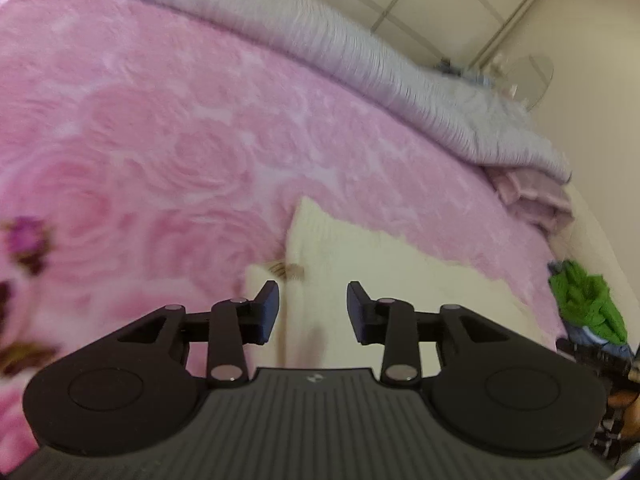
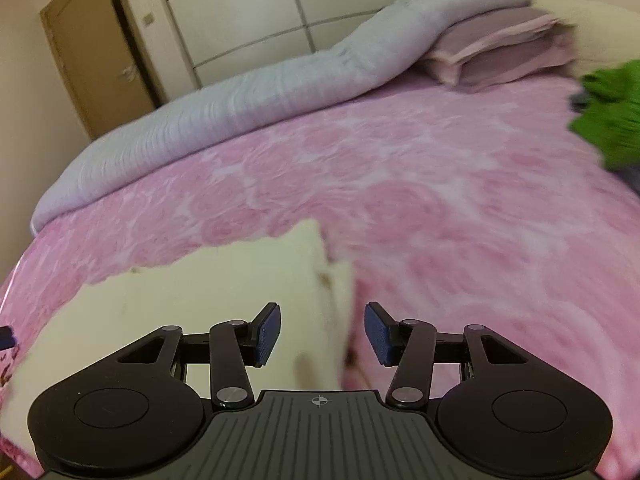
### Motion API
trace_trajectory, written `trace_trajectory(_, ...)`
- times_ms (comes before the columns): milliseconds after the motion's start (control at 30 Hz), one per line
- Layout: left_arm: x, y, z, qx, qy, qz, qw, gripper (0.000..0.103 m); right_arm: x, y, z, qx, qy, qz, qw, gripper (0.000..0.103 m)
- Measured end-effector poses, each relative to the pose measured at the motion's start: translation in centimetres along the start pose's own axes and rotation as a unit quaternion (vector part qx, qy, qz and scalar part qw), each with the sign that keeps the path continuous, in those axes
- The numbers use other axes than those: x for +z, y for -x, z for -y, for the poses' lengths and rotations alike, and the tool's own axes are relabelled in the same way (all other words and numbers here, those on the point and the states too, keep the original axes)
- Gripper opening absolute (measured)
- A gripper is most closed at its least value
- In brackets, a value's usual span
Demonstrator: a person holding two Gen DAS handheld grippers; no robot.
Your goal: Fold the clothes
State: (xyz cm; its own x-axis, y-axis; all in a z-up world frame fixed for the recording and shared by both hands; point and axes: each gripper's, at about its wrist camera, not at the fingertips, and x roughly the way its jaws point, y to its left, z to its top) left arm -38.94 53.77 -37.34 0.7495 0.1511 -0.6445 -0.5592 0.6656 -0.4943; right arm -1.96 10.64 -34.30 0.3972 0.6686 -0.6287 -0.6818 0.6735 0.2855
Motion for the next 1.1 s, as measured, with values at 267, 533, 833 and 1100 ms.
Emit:
trace_trajectory(267, 1.0, -5.2, 0.2, 0.027, -0.041, -0.014, 0.9987, 0.009, 3.1, -8.5, -0.1, 0.011, 0.033, -0.056, 0.998, 0.006)
trace_trajectory(533, 0.5, -5.1, 0.7, 0.067, -0.079, 0.006, 0.9946, 0.02, 1.5, -8.7, -0.5, -0.046, 0.067, -0.045, 0.996, 0.011)
trace_trajectory(833, -3.7, 3.2, 5.9, 0.068, -0.083, 0.053, 0.9928, 0.02, -2.2, 1.4, -5.5, -0.059, 0.083, 0.012, 0.995, 0.037)
trace_trajectory(1100, -10.7, 3.5, 6.9, 0.11, -0.073, 0.02, 0.991, 0.013, -10.5, 3.1, -7.9, -0.134, 0.109, -0.008, 0.985, 0.039)
